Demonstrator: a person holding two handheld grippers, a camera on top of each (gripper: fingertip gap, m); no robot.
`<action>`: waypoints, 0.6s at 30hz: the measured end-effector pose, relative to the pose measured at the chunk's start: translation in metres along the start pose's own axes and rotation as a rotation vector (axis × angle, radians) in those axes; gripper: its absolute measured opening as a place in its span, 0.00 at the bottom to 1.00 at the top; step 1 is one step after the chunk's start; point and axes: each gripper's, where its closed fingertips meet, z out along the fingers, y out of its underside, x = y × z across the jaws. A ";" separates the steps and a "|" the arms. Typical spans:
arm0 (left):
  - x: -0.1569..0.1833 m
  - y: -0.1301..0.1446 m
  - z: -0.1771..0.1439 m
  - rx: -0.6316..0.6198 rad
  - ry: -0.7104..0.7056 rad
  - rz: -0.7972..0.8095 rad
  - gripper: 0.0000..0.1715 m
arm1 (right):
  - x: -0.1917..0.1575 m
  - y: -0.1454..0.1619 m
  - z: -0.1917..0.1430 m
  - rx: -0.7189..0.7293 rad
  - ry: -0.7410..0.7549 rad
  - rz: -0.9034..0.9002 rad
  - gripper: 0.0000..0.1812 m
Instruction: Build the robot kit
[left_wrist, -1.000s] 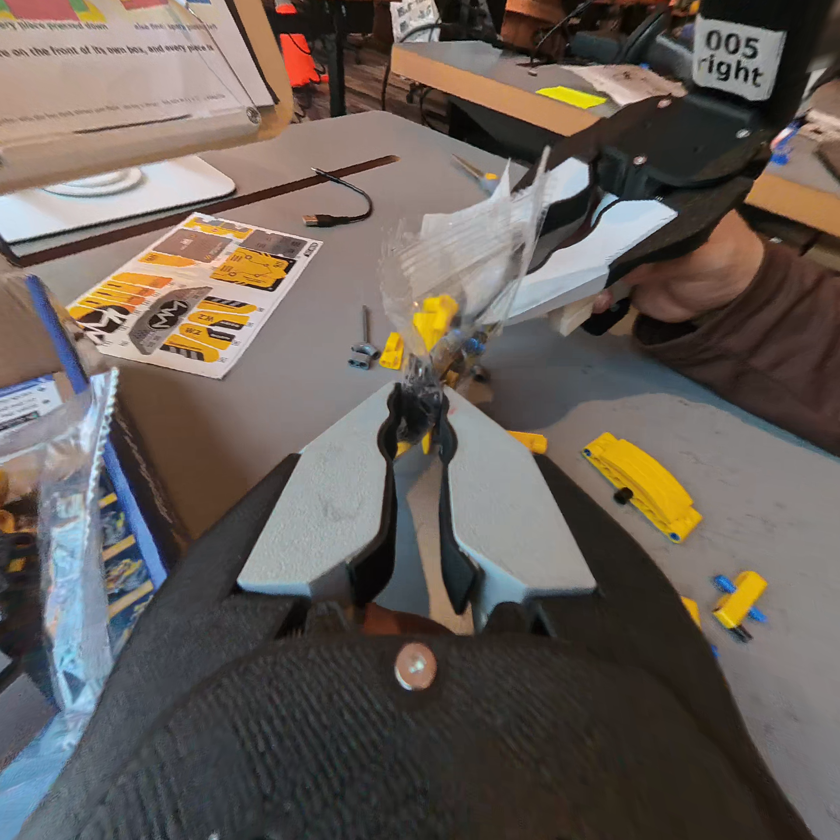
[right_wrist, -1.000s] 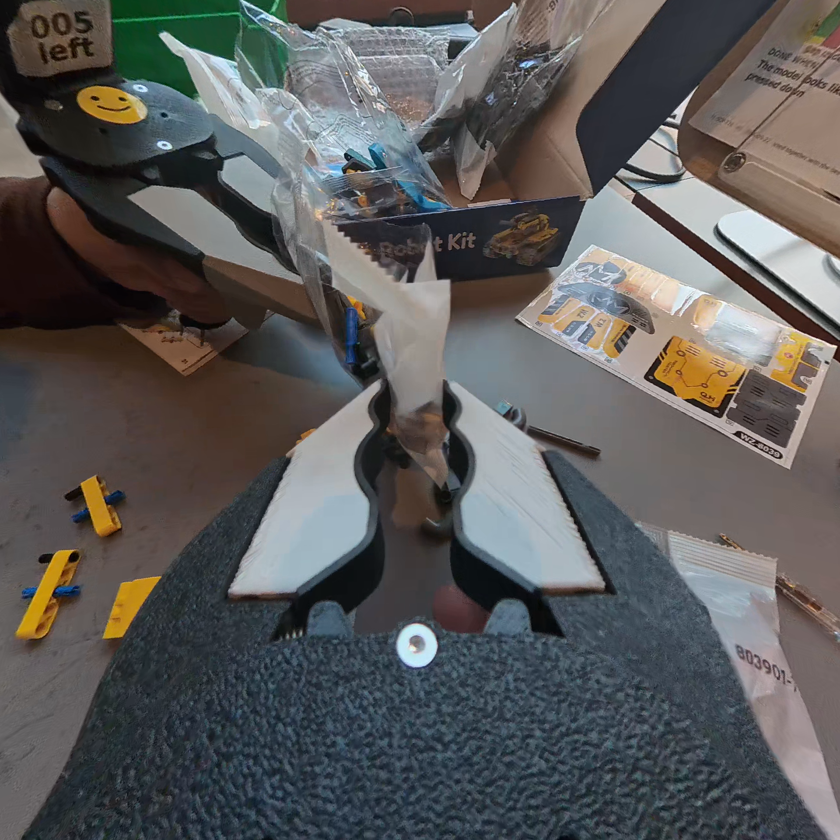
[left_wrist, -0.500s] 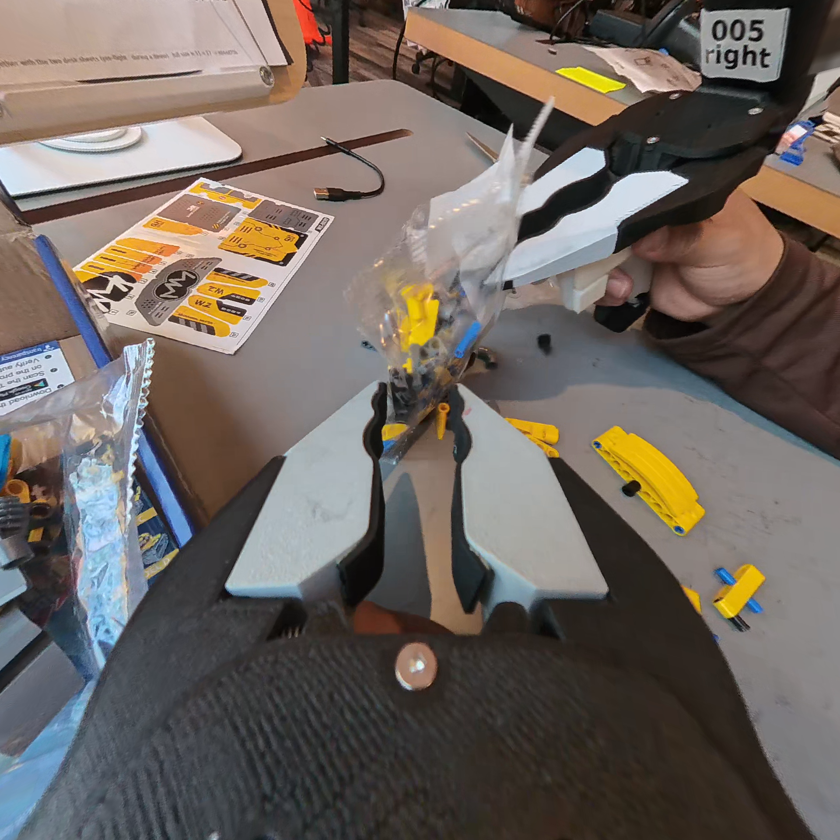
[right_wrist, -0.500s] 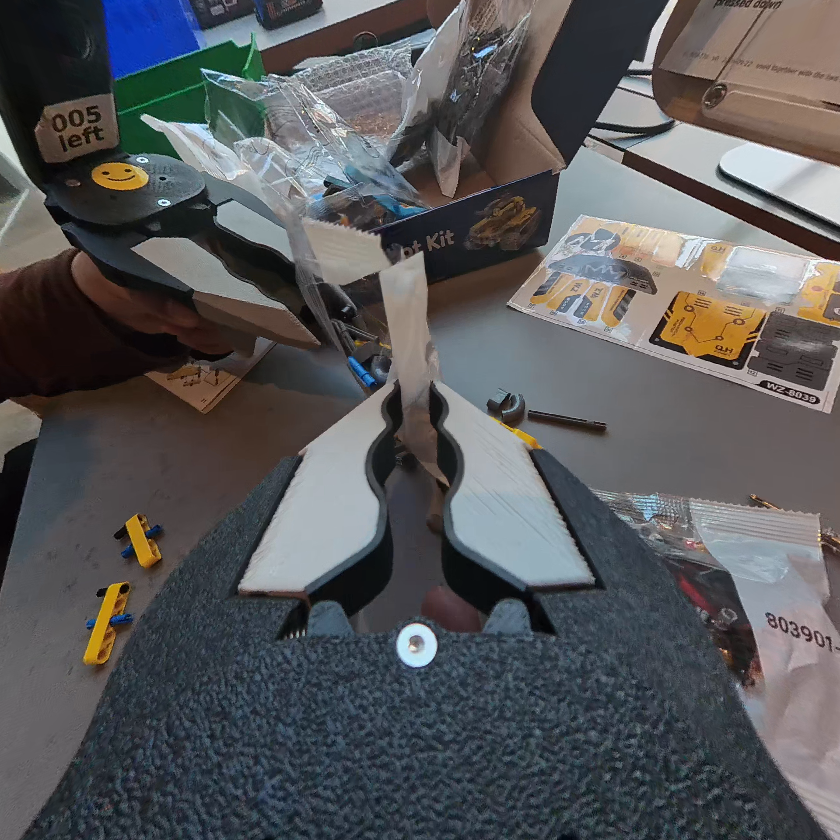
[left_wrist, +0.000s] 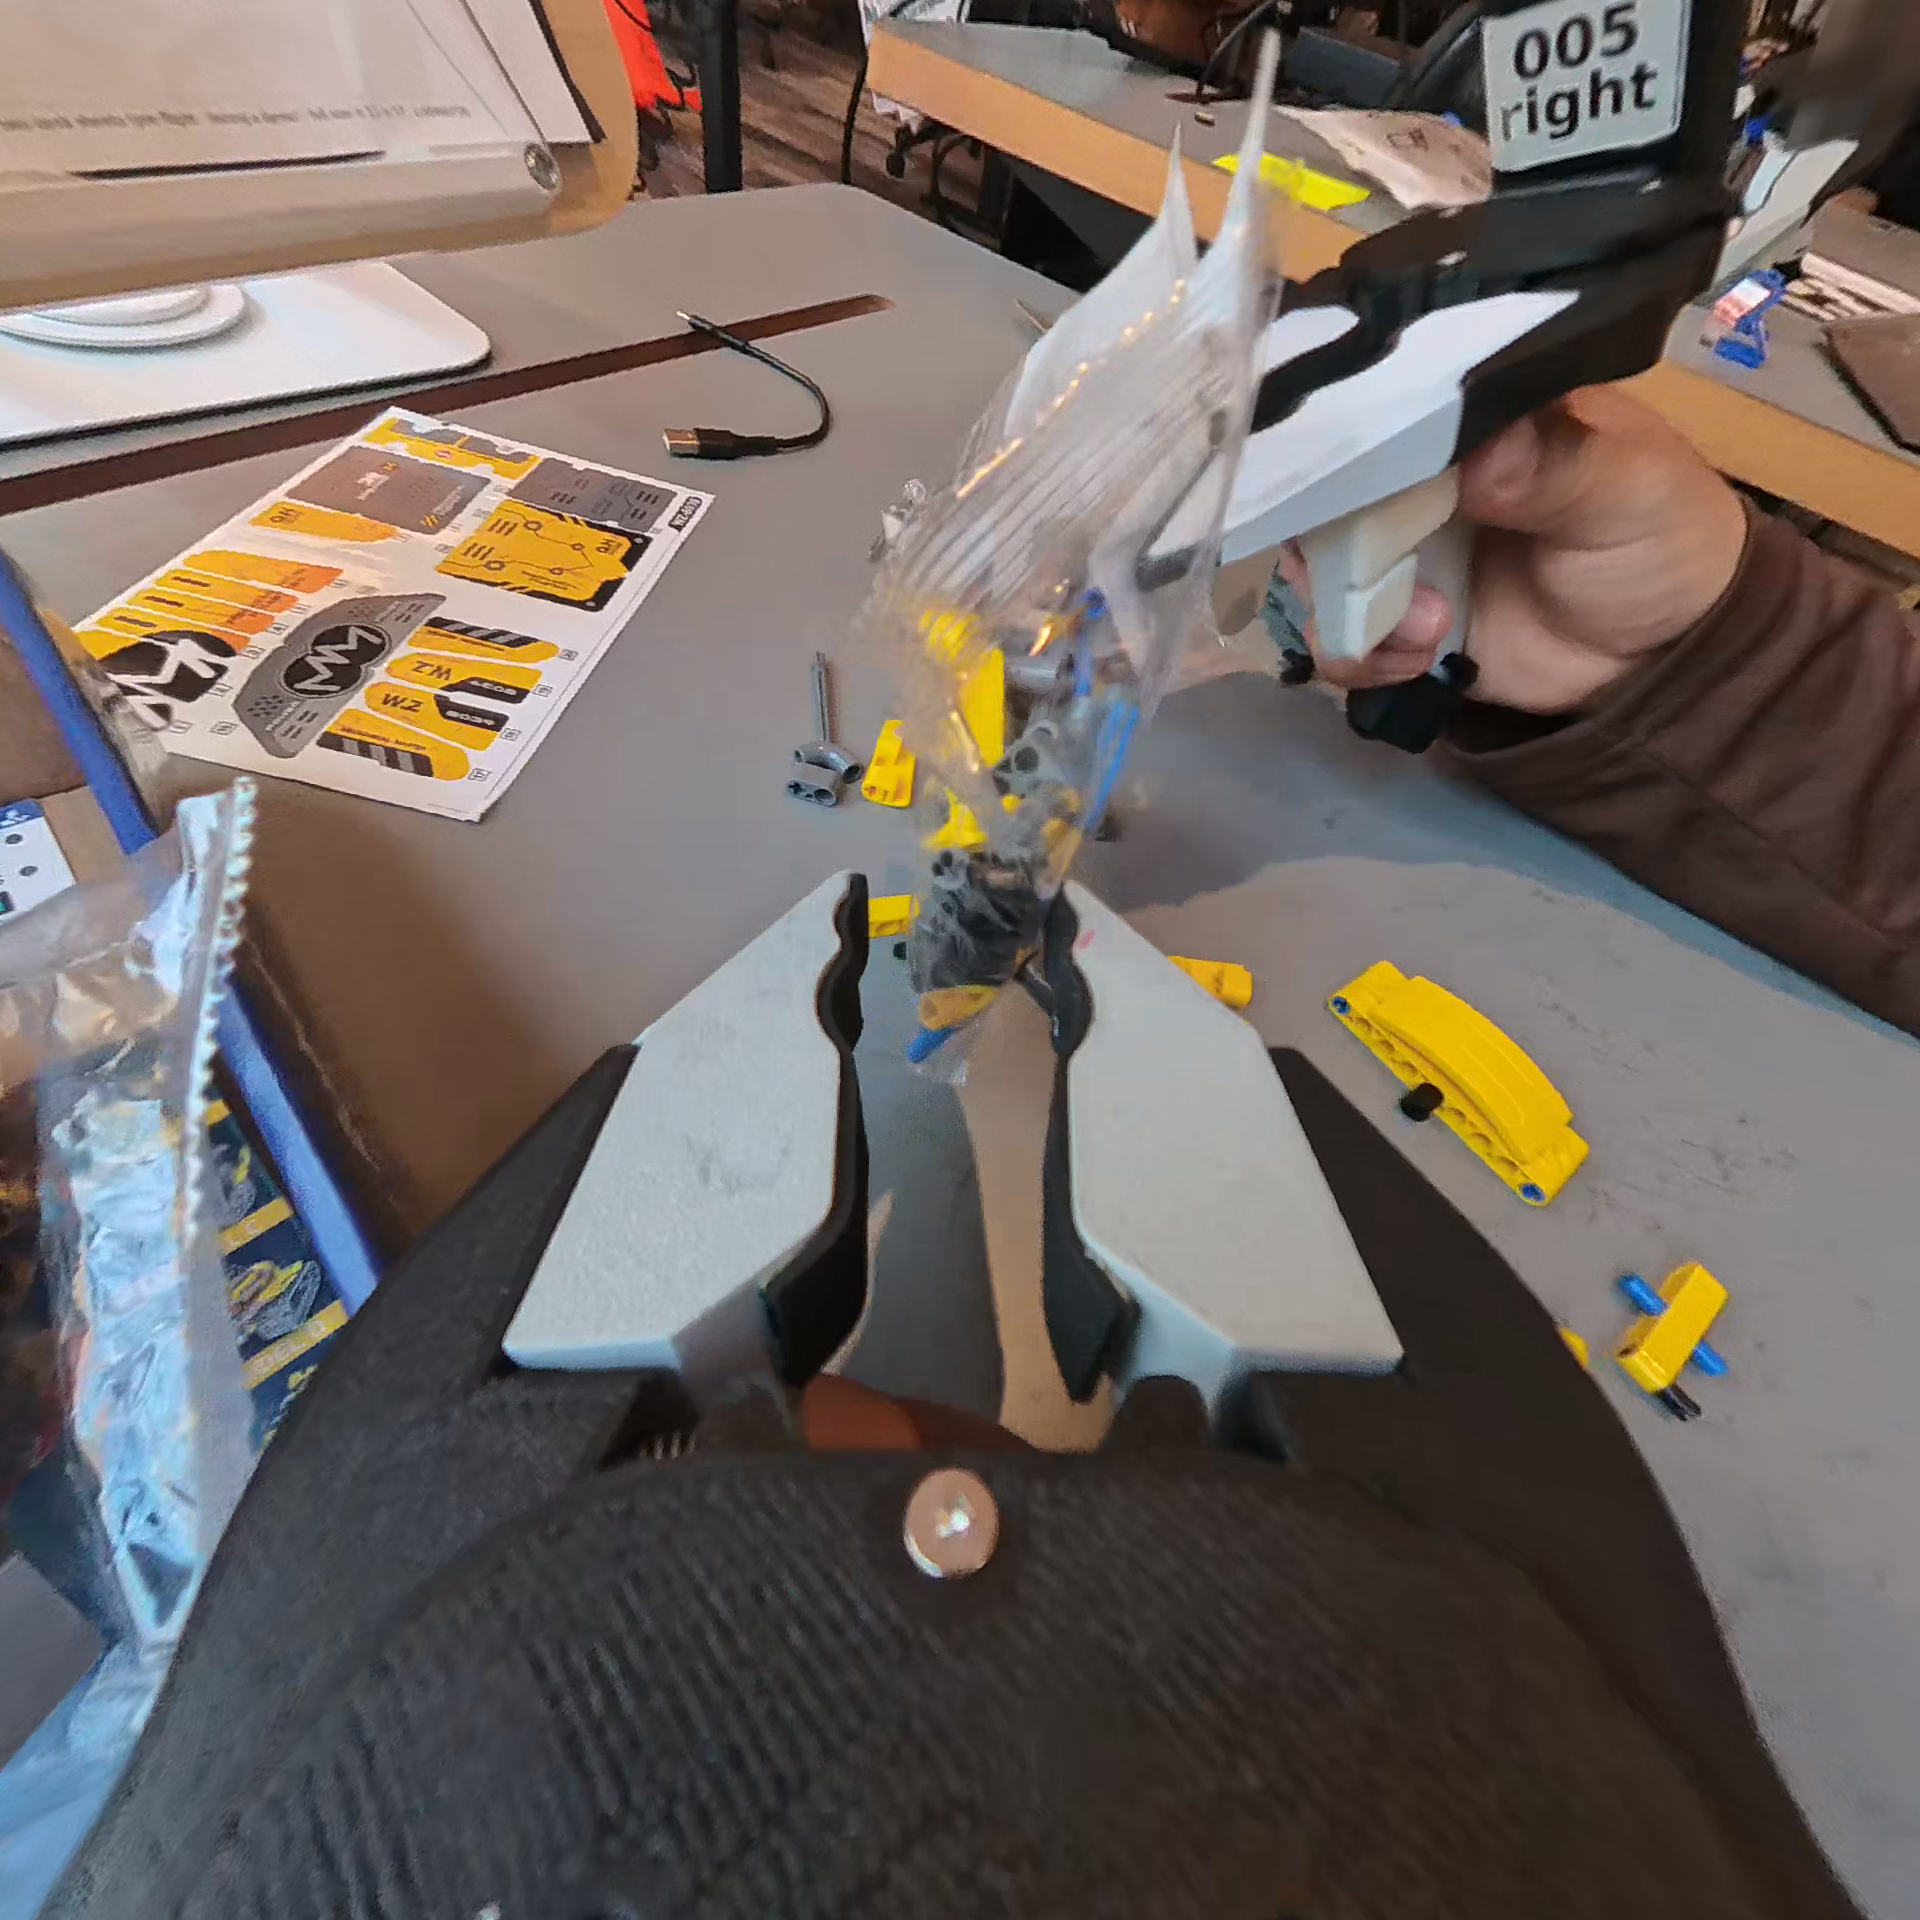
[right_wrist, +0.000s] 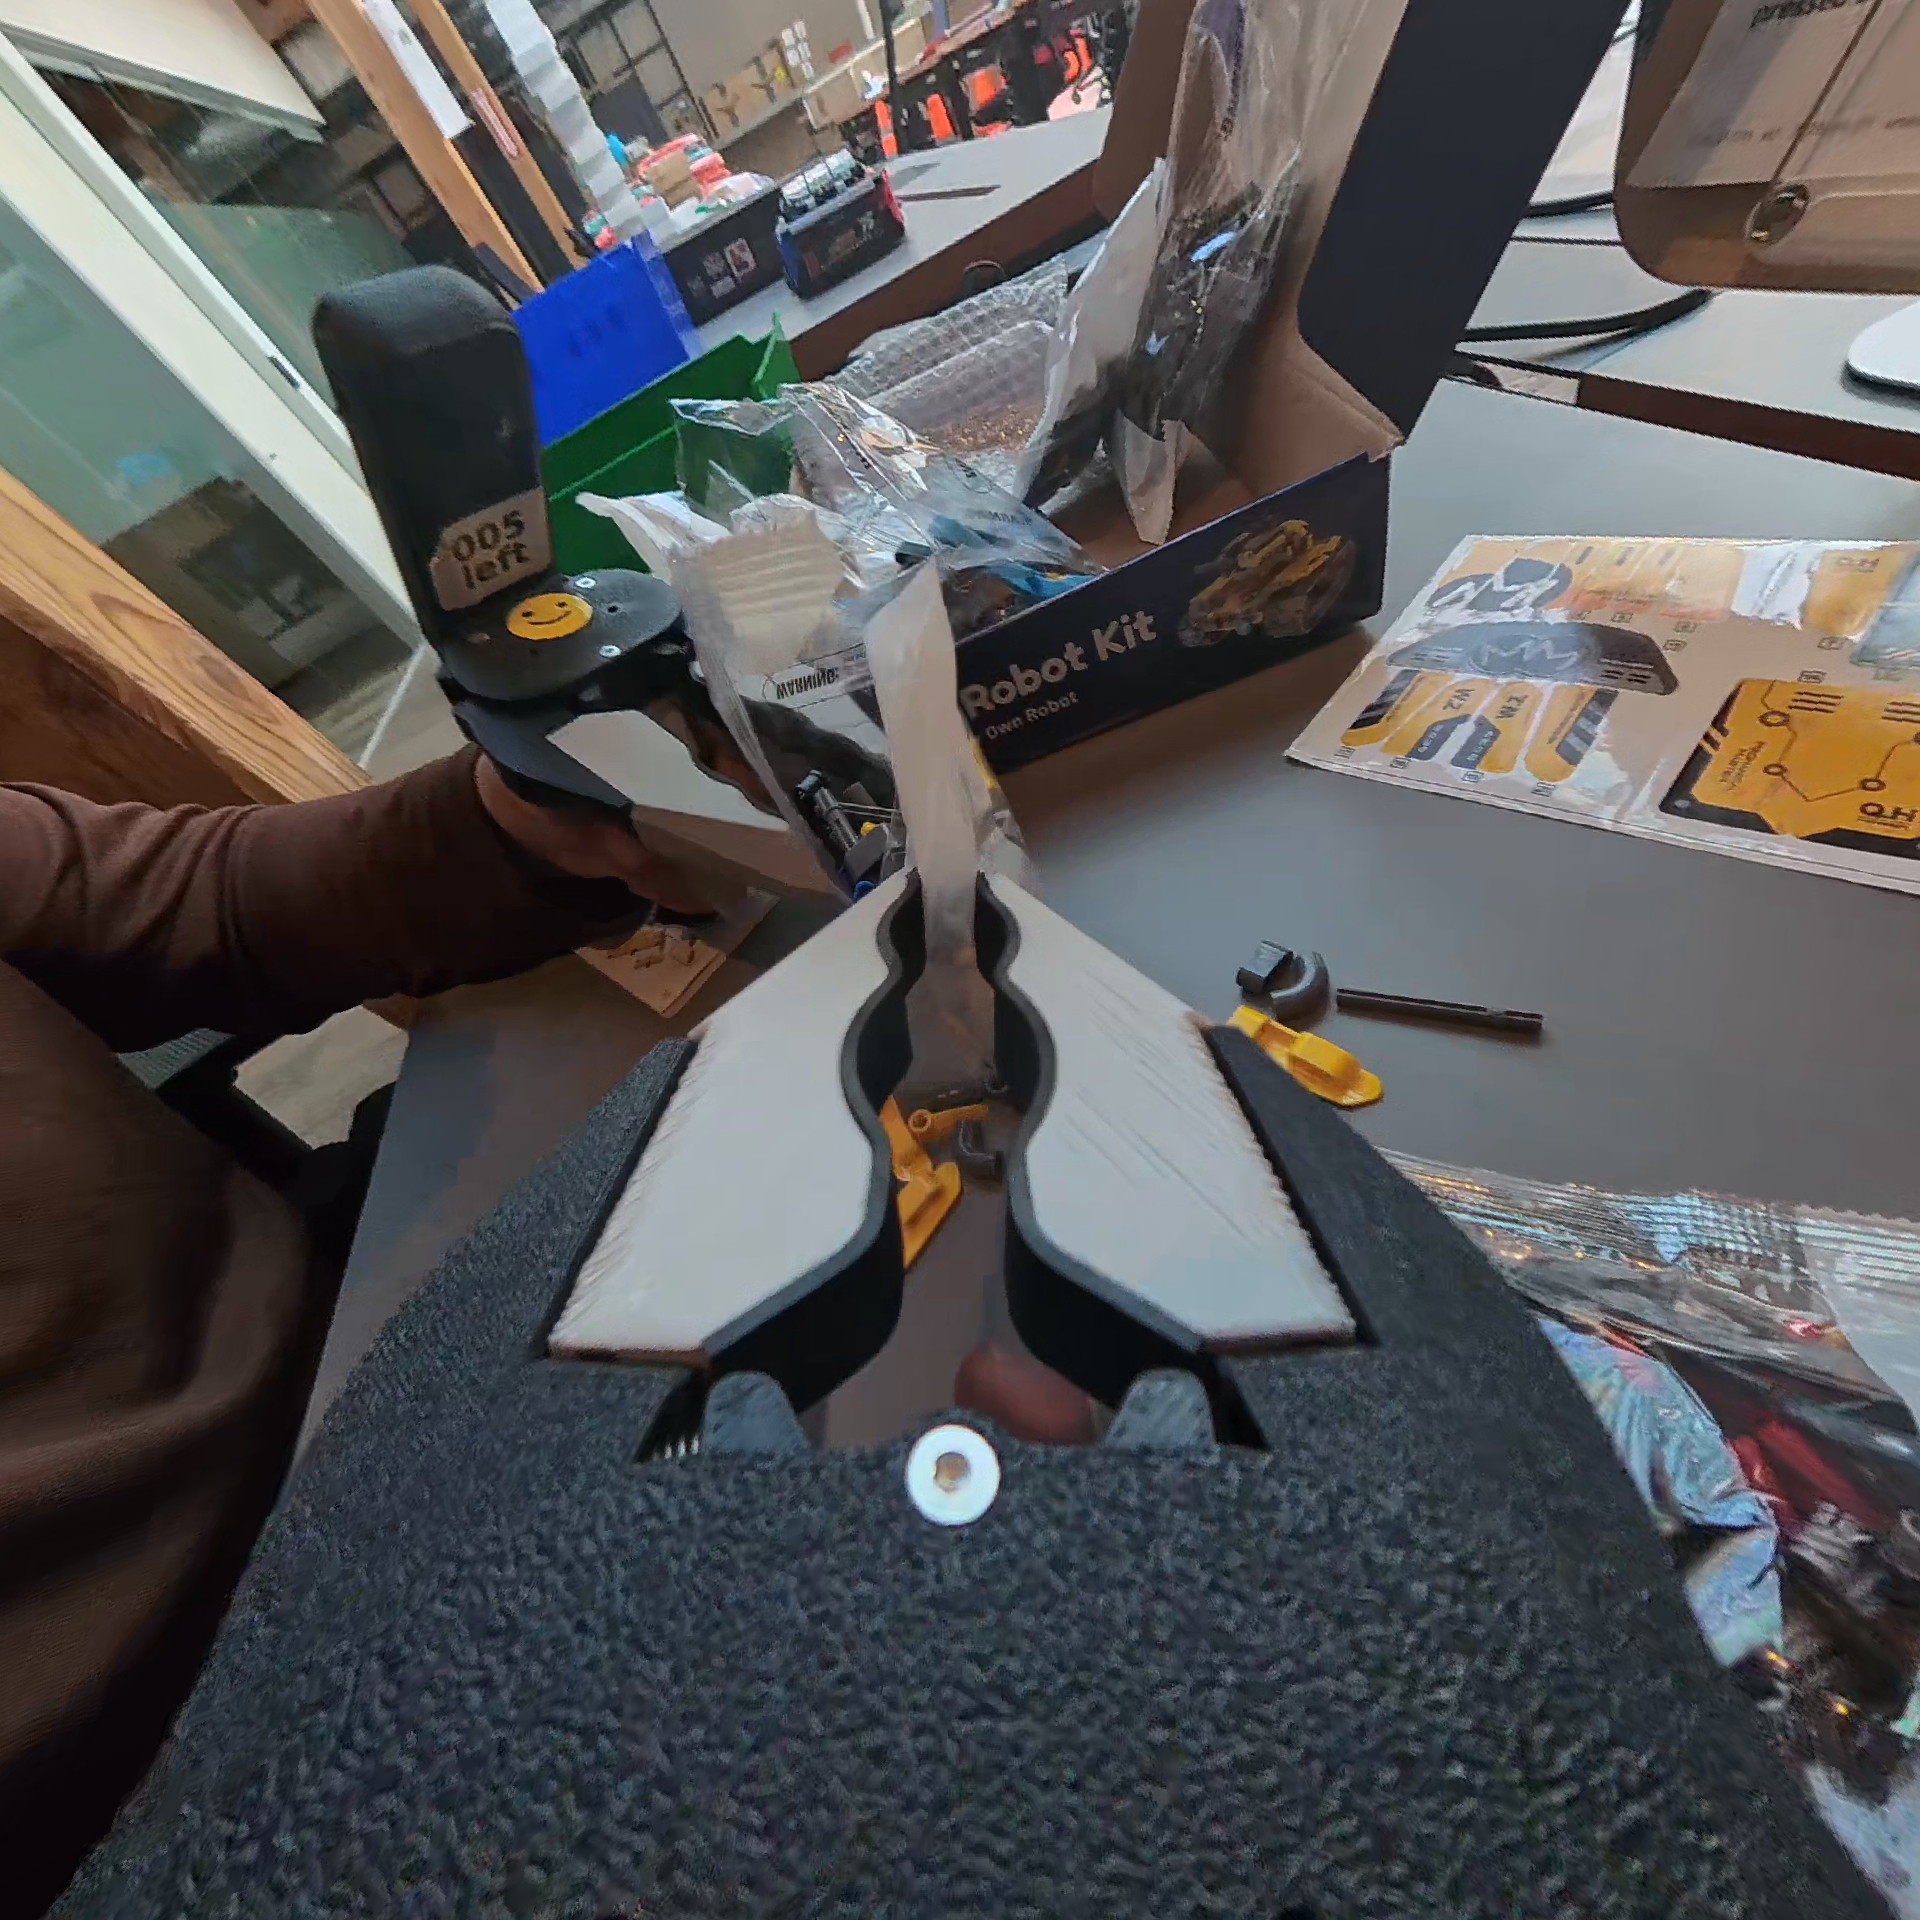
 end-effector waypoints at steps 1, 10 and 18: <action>0.001 0.001 0.001 0.001 0.002 0.006 0.17 | -0.003 -0.001 0.000 0.004 -0.016 0.002 0.04; 0.012 -0.004 0.004 0.039 0.039 0.004 0.06 | -0.010 -0.006 -0.015 -0.005 -0.047 -0.019 0.09; 0.000 -0.007 0.001 0.060 0.012 -0.052 0.06 | 0.011 -0.016 -0.064 0.019 0.235 -0.085 0.13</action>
